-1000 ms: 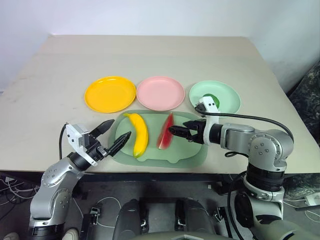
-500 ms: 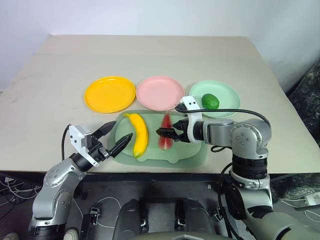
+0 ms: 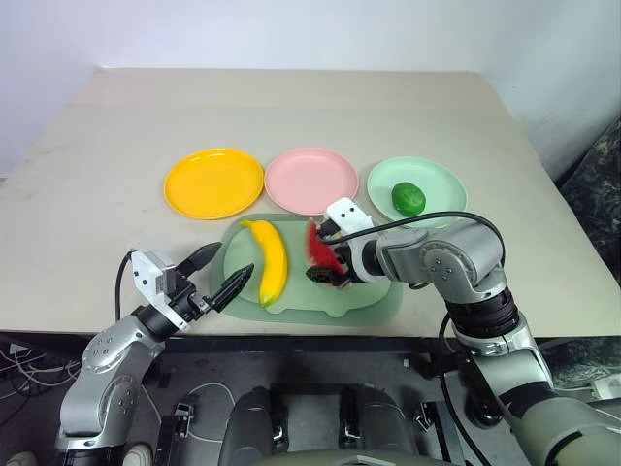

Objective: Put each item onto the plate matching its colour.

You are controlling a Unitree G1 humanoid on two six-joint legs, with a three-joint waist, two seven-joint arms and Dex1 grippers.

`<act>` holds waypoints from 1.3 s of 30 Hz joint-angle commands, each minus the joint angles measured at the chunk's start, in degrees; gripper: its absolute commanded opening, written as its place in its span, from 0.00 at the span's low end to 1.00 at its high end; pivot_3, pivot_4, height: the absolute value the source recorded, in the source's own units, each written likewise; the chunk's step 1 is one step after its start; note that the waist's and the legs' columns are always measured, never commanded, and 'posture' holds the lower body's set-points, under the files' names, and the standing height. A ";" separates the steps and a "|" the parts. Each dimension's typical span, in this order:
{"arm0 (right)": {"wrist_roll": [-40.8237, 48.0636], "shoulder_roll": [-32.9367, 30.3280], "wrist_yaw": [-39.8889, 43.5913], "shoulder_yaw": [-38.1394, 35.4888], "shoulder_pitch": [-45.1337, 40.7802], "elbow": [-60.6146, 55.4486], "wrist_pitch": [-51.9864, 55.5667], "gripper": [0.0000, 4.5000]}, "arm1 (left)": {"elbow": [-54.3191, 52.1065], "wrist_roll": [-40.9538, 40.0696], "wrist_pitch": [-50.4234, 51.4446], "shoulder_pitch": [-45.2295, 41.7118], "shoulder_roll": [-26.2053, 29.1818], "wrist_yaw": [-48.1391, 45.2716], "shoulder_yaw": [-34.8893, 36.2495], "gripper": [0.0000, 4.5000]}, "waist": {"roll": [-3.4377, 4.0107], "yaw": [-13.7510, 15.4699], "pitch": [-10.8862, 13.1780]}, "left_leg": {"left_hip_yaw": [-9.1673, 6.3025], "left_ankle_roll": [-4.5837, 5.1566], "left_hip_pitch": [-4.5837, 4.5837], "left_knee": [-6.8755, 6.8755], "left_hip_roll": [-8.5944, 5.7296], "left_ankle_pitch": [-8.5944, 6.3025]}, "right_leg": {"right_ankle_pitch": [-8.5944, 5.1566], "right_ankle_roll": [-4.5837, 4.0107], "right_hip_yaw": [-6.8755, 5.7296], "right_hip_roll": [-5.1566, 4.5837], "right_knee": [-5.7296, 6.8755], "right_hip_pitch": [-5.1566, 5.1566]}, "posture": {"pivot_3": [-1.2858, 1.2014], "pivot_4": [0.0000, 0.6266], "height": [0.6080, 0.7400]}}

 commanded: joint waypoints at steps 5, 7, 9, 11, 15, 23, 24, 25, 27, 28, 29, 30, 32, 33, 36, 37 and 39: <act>-2.83 -0.92 3.00 2.45 -0.79 1.05 -0.53 0.79 | -2.06 -0.32 -1.32 0.37 -0.05 0.21 0.97 1.00 | -0.01 -0.02 -0.01 | 0.01 0.00 0.00 0.00 0.00 0.00 | 0.00 0.00 0.00 0.00 0.00 -0.01 | 0.52 0.24 0.66; -3.27 -1.33 3.90 2.88 -1.08 0.95 -0.71 0.63 | -1.95 -0.27 -1.36 0.30 0.00 0.25 1.00 1.00 | -0.01 -0.02 0.00 | 0.01 -0.01 -0.01 0.00 0.00 0.01 | 0.00 0.00 0.00 0.00 0.00 -0.03 | 0.52 0.24 0.66; -3.60 -1.80 5.01 3.45 -1.42 0.75 -1.00 0.50 | -1.87 -0.21 -1.42 0.34 0.01 0.24 1.02 1.00 | -0.01 -0.03 0.00 | 0.02 -0.01 -0.02 -0.01 0.00 0.00 | 0.00 0.00 0.00 0.00 -0.01 -0.04 | 0.52 0.24 0.66; -3.25 -2.04 6.52 2.61 -2.38 0.68 -1.15 0.49 | -1.92 -0.15 -1.48 0.47 -0.03 0.31 1.03 1.00 | 0.00 -0.04 0.00 | 0.02 0.00 -0.02 -0.02 0.00 0.00 | 0.00 0.00 0.00 0.00 -0.01 -0.05 | 0.52 0.24 0.66; -1.98 -0.85 9.12 -4.24 -6.64 2.41 -1.60 0.49 | -2.11 -0.43 -1.57 0.70 -0.25 0.55 1.26 1.00 | 0.03 -0.02 0.02 | 0.03 0.00 -0.09 -0.02 -0.01 0.00 | 0.00 0.00 0.00 0.00 -0.01 -0.10 | 0.52 0.24 0.66; -7.24 0.26 11.75 -5.80 -18.17 19.02 -13.06 0.49 | -2.31 -0.66 -1.46 0.60 -0.59 1.02 1.59 1.00 | 0.03 -0.10 0.03 | 0.06 -0.05 -0.21 -0.01 -0.05 0.04 | 0.01 0.00 0.00 0.02 -0.01 -0.21 | 0.52 0.24 0.66; -8.91 1.00 12.21 -5.05 -19.98 23.89 -16.72 0.49 | -2.44 -0.62 -1.47 0.70 -0.64 1.12 1.61 1.00 | 0.03 -0.14 0.03 | 0.07 -0.06 -0.21 -0.01 -0.05 0.05 | 0.01 0.00 -0.01 0.02 -0.01 -0.22 | 0.52 0.24 0.66; -10.54 1.83 12.62 -4.51 -21.66 28.61 -20.28 0.49 | -2.62 -0.59 -1.47 0.80 -0.68 1.22 1.63 1.00 | 0.03 -0.23 0.03 | 0.09 -0.08 -0.21 -0.01 -0.05 0.05 | 0.01 0.00 0.00 0.02 0.00 -0.23 | 0.52 0.24 0.66; -13.82 3.51 13.64 -3.33 -24.59 37.48 -27.36 0.49 | -3.00 -0.54 -1.48 1.04 -0.77 1.43 1.67 1.00 | 0.03 -0.49 0.03 | 0.12 -0.27 -0.22 -0.02 -0.05 0.17 | 0.01 0.01 0.00 0.05 0.00 -0.25 | 0.52 0.24 0.66; -15.41 4.26 14.17 -2.73 -25.81 41.39 -30.68 0.49 | -3.17 -0.51 -1.49 1.16 -0.82 1.54 1.68 1.00 | 0.04 -0.83 0.03 | 0.13 -0.28 -0.25 -0.03 -0.05 0.17 | 0.01 0.01 0.00 0.05 0.00 -0.27 | 0.52 0.24 0.66; -17.06 5.44 14.60 -2.47 -27.45 46.61 -34.80 0.49 | -3.41 -0.46 -1.55 1.39 -0.86 1.68 1.73 1.00 | 0.04 -0.91 0.03 | 0.14 -0.28 -0.27 -0.03 -0.05 0.17 | 0.01 0.01 0.00 0.06 0.00 -0.28 | 0.52 0.24 0.66; -19.23 7.19 14.00 -2.17 -29.46 53.78 -40.46 0.49 | -3.89 -0.51 -1.64 1.83 -0.95 1.93 1.95 1.00 | 0.04 -1.26 0.03 | 0.14 -0.28 -0.34 -0.04 -0.05 0.18 | 0.01 0.01 0.00 0.06 0.01 -0.31 | 0.52 0.24 0.66; -22.21 10.27 13.78 -2.22 -32.82 65.50 -49.04 0.49 | -4.76 -0.40 -1.87 2.68 -0.99 2.45 2.33 1.00 | 0.04 -1.61 0.04 | 0.18 -0.28 -0.38 -0.03 -0.06 0.18 | 0.02 0.03 0.01 0.06 0.03 -0.37 | 0.52 0.24 0.66; -23.00 11.44 13.97 -2.78 -34.06 69.80 -51.91 0.49 | -5.03 -0.41 -1.93 2.96 -1.03 2.68 2.49 1.00 | 0.05 -1.64 0.05 | 0.18 -0.29 -0.41 -0.02 -0.06 0.19 | 0.02 0.03 0.01 0.09 0.04 -0.38 | 0.52 0.24 0.66; -25.61 13.78 12.51 -4.19 -36.00 78.91 -59.35 0.49 | -5.58 -0.39 -2.01 3.59 -0.99 2.97 2.65 1.00 | 0.06 -1.66 0.05 | 0.18 -0.35 -0.46 -0.03 -0.03 0.23 | 0.01 0.02 0.01 0.12 0.04 -0.43 | 0.52 0.24 0.66; -26.29 14.41 11.22 -4.78 -36.26 81.22 -61.11 0.49 | -5.81 -0.13 -2.11 3.86 -0.92 3.13 2.65 1.00 | 0.06 -1.62 0.05 | 0.18 -0.35 -0.47 -0.03 -0.03 0.23 | 0.01 0.03 0.01 0.12 0.04 -0.44 | 0.52 0.24 0.66; -27.30 15.44 9.71 -5.93 -36.58 84.32 -64.15 0.49 | -6.34 -0.08 -2.16 4.34 -0.89 3.46 2.86 1.00 | 0.07 -1.49 0.06 | 0.17 -0.35 -0.52 -0.01 -0.03 0.23 | 0.01 0.03 0.01 0.11 0.04 -0.47 | 0.52 0.24 0.66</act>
